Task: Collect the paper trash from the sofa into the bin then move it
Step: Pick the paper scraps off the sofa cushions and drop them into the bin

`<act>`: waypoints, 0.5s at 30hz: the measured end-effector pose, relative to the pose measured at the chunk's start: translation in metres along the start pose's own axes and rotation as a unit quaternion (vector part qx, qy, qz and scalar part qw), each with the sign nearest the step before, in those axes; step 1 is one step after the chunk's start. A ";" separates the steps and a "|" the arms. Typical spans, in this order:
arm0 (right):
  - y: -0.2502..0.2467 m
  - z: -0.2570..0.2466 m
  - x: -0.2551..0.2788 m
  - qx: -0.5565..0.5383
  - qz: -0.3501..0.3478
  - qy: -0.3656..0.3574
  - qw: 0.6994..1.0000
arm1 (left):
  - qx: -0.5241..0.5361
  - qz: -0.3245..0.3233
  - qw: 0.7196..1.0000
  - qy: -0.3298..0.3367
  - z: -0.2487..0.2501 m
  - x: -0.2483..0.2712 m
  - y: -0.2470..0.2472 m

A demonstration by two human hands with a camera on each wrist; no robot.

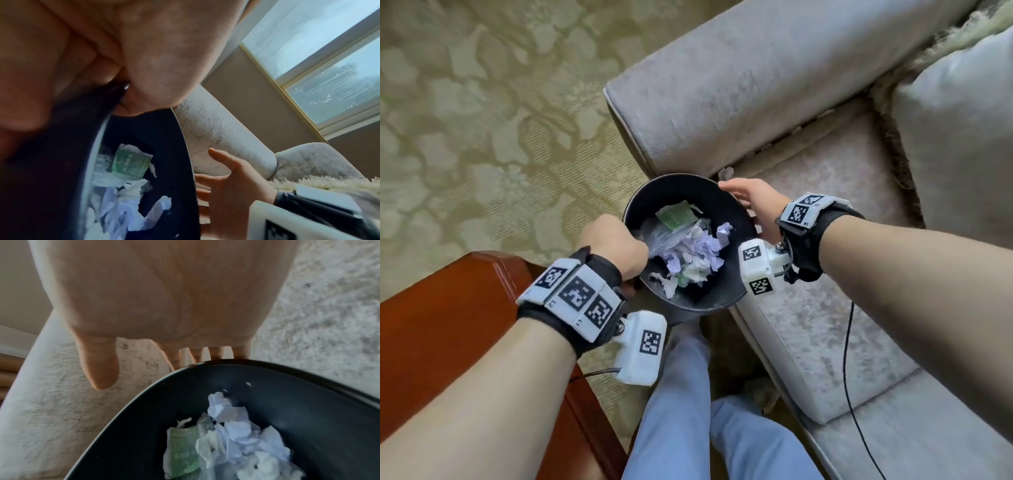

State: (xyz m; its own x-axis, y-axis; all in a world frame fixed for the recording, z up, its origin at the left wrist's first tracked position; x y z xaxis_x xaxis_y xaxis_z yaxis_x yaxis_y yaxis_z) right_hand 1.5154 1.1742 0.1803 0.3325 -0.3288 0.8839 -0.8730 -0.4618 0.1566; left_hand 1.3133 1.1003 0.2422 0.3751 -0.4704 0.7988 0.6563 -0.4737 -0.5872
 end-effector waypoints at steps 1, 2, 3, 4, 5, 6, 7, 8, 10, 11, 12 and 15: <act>-0.001 -0.007 -0.005 -0.002 -0.003 -0.001 1.000 | -0.009 -0.003 1.000 -0.001 0.002 -0.006 -0.001; -0.003 -0.012 -0.009 -0.007 0.003 -0.002 1.000 | -0.017 -0.006 1.000 0.000 0.004 -0.010 -0.001; -0.007 -0.014 -0.015 -0.003 0.012 -0.005 1.000 | -0.026 -0.009 1.000 0.001 0.005 -0.014 -0.001; -0.011 -0.017 -0.023 0.006 0.017 -0.009 1.000 | -0.033 -0.014 0.999 0.001 0.007 -0.017 -0.002; -0.014 -0.021 -0.030 0.019 0.018 -0.009 1.000 | -0.040 -0.020 0.999 -0.001 0.009 -0.020 -0.003; -0.017 -0.023 -0.037 0.029 0.021 -0.003 0.999 | -0.047 -0.024 0.999 0.000 0.009 -0.023 -0.004; -0.020 -0.024 -0.045 0.038 0.021 0.012 0.999 | -0.057 -0.028 0.998 0.001 0.010 -0.026 -0.004; -0.026 -0.024 -0.054 0.047 0.017 0.026 0.998 | -0.065 -0.031 0.997 0.002 0.011 -0.029 -0.005; -0.034 -0.026 -0.069 0.049 0.004 0.041 0.998 | -0.078 -0.035 0.996 0.000 0.013 -0.033 -0.006; -0.036 -0.027 -0.075 0.043 0.001 0.046 0.998 | -0.082 -0.037 0.996 0.000 0.016 -0.034 -0.006; -0.039 -0.026 -0.082 0.040 0.002 0.054 0.998 | -0.087 -0.040 0.995 -0.002 0.019 -0.036 -0.006; -0.041 -0.022 -0.101 0.053 0.002 0.066 0.996 | -0.098 -0.048 0.994 -0.014 0.026 -0.034 -0.005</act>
State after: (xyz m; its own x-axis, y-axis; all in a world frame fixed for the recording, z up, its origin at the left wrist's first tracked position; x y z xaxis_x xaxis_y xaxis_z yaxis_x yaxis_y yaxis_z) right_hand 1.5101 1.2444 0.0940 0.2730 -0.2237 0.9356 -0.8295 -0.5473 0.1112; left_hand 1.3143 1.1386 0.2216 0.3367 -0.3974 0.8536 0.5512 -0.6518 -0.5209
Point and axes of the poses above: each hand's wrist, its own x-axis away from the middle knuckle, its own y-axis out of the palm, z = x × y, the point moved 5 cm from there along -x, towards the middle knuckle, and after that the axes turned 8 degrees about -z, right-handed, at the moved point
